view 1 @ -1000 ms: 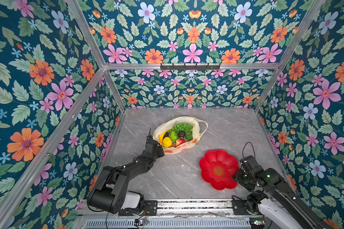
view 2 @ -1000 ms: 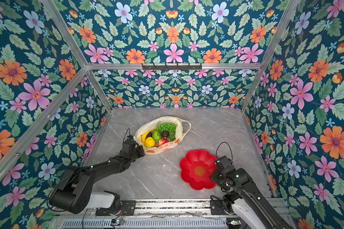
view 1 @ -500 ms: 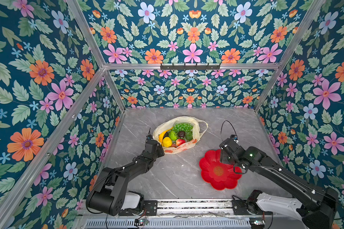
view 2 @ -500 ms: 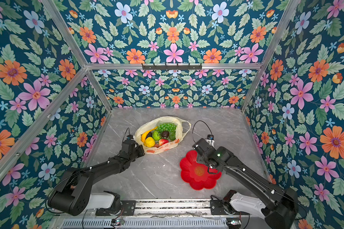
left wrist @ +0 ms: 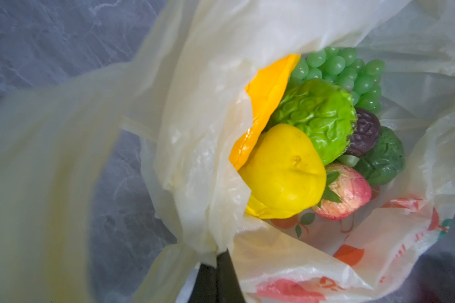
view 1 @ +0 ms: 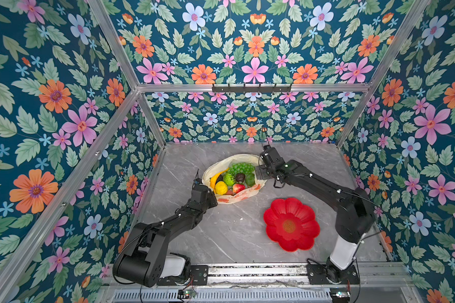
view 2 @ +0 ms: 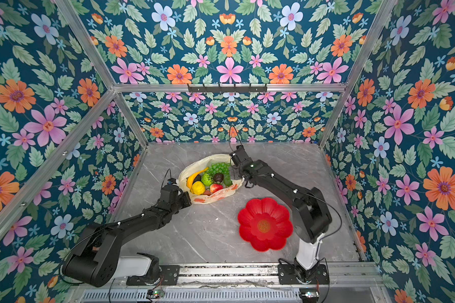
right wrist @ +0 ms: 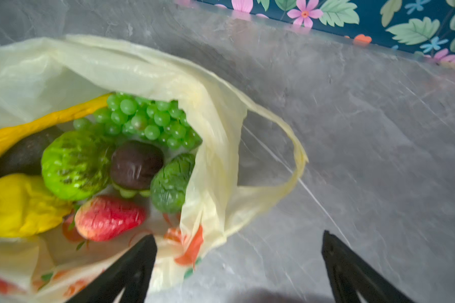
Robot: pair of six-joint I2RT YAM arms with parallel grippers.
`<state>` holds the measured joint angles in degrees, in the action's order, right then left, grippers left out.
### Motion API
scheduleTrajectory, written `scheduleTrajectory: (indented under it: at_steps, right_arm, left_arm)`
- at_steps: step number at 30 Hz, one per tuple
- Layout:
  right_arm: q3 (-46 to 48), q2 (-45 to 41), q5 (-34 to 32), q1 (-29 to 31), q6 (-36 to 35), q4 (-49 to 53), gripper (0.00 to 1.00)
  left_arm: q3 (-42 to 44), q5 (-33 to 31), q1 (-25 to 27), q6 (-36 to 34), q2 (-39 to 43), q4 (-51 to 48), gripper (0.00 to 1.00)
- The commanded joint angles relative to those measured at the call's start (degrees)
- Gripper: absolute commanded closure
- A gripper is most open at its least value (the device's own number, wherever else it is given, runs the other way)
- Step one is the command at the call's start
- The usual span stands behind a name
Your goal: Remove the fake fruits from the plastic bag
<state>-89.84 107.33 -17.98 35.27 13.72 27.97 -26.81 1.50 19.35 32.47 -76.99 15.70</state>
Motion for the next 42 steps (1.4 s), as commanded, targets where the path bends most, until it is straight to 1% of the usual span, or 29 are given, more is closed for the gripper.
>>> scheduleTrajectory:
  at_steps: [1,6,9,11,14,16,18,20,22,25,27,29,33,35,38,42]
  right_arm:
    - [-5.5,5.3,0.3,-0.2,-3.1,1.9,0.01]
    - [-14.3,14.1,0.0,-1.5,-2.8,5.2,0.04]
    - [-17.8,17.9,1.9,-2.5,-1.9,6.5,0.09]
    - [-19.0,19.7,2.0,-2.9,-1.1,7.1,0.15]
    - [-19.3,20.6,2.2,-3.2,-0.5,7.3,0.35]
    - [-18.6,20.3,1.8,-3.4,0.6,7.5,0.56]
    - [-17.2,19.6,0.8,-3.9,2.3,7.7,0.71]
    - [-14.3,17.8,0.6,-5.1,4.4,7.0,0.82]
    - [-10.1,15.2,2.9,-6.7,6.3,5.2,0.88]
    - [-3.7,11.3,7.3,-9.0,7.4,0.8,0.91]
    - [-1.3,10.0,9.3,-10.2,7.7,-0.2,0.92]
    - [0.3,9.0,9.6,-10.9,7.8,-0.3,0.92]
    - [3.9,6.7,8.4,-11.0,7.6,-0.9,0.92]
    - [5.7,5.3,8.5,-11.0,7.9,-1.7,0.92]
    - [7.8,3.8,8.9,-11.0,8.2,-2.6,0.92]
    - [8.8,2.7,8.4,-11.0,7.7,-2.7,0.93]
  left_arm:
    - [-0.2,0.2,-0.1,-0.7,0.1,0.3,0.98]
    - [-0.3,0.5,-0.1,-0.6,-0.3,0.4,0.98]
    - [-0.4,0.5,-0.1,-0.7,-0.5,0.4,0.98]
    - [-0.5,0.6,-0.1,-0.9,-0.7,0.3,0.98]
    - [-0.7,0.9,-0.1,-1.3,-1.2,0.3,0.97]
    - [-1.0,1.3,0.0,-1.6,-1.8,0.2,0.97]
    - [-1.2,1.4,0.2,-1.6,-2.6,0.4,0.97]
    - [-1.6,1.3,0.6,-2.0,-3.2,0.6,0.96]
    - [-2.4,1.5,1.7,-2.4,-4.5,0.2,0.95]
    - [-4.1,1.0,4.6,-2.8,-6.6,-0.1,0.93]
    - [-5.2,0.0,7.1,-3.0,-7.9,-0.3,0.93]
    - [-6.7,-0.8,10.0,-3.7,-9.4,-0.7,0.91]
    - [-10.1,-2.2,15.7,-5.0,-12.2,-1.8,0.85]
    - [-10.5,-3.8,17.6,-4.8,-12.4,-1.8,0.79]
    - [-9.6,-6.0,18.5,-3.1,-11.3,-1.9,0.66]
    - [-7.0,-9.4,18.6,-0.7,-6.2,-4.0,0.49]
